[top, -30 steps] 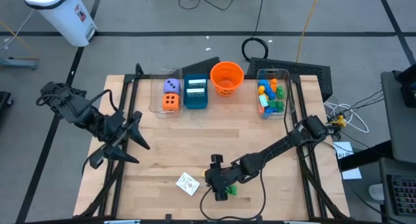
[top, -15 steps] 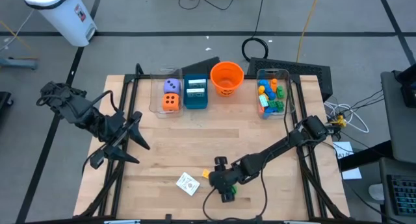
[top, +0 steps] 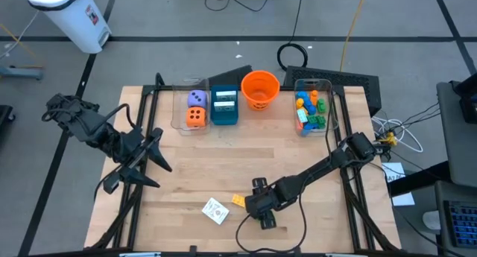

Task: Pick & Place Toys
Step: Put the red game piece into the right transparent bin

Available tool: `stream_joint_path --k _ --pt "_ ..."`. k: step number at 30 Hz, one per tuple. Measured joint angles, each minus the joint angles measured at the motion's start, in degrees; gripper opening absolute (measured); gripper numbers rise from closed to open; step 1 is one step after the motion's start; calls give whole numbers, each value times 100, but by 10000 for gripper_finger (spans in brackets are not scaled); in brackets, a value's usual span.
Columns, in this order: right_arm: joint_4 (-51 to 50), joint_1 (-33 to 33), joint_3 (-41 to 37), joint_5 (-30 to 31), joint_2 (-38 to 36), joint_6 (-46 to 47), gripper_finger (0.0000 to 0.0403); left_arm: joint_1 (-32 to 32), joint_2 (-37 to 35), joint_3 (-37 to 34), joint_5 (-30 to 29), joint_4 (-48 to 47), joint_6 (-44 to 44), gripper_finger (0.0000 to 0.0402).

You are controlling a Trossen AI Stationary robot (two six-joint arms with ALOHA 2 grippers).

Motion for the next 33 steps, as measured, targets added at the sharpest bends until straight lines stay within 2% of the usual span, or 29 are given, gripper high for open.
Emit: stream_joint_path --k 10,16,22,24,27,30,33 --pt "-586 -254 -3 212 -1 672 208 0 0 -1 2 -2 -116 234" --pt "-635 -371 -4 208 -2 689 208 0 0 0 2 -2 -135 234" --pt "-923 -510 -4 815 -2 1329 208 0 0 0 2 -2 -169 234" --pt "-960 -563 -4 728 -2 1393 208 0 0 0 0 -2 -181 234" --pt "-951 -601 -4 260 -2 1440 208 -2 0 0 0 -2 -179 234" --pt "-891 -594 -4 -139 -43 1854 208 0 0 -1 0 -2 -181 234" --pt "-685 -576 -4 -290 -88 2222 208 0 0 0 0 -2 -159 234"
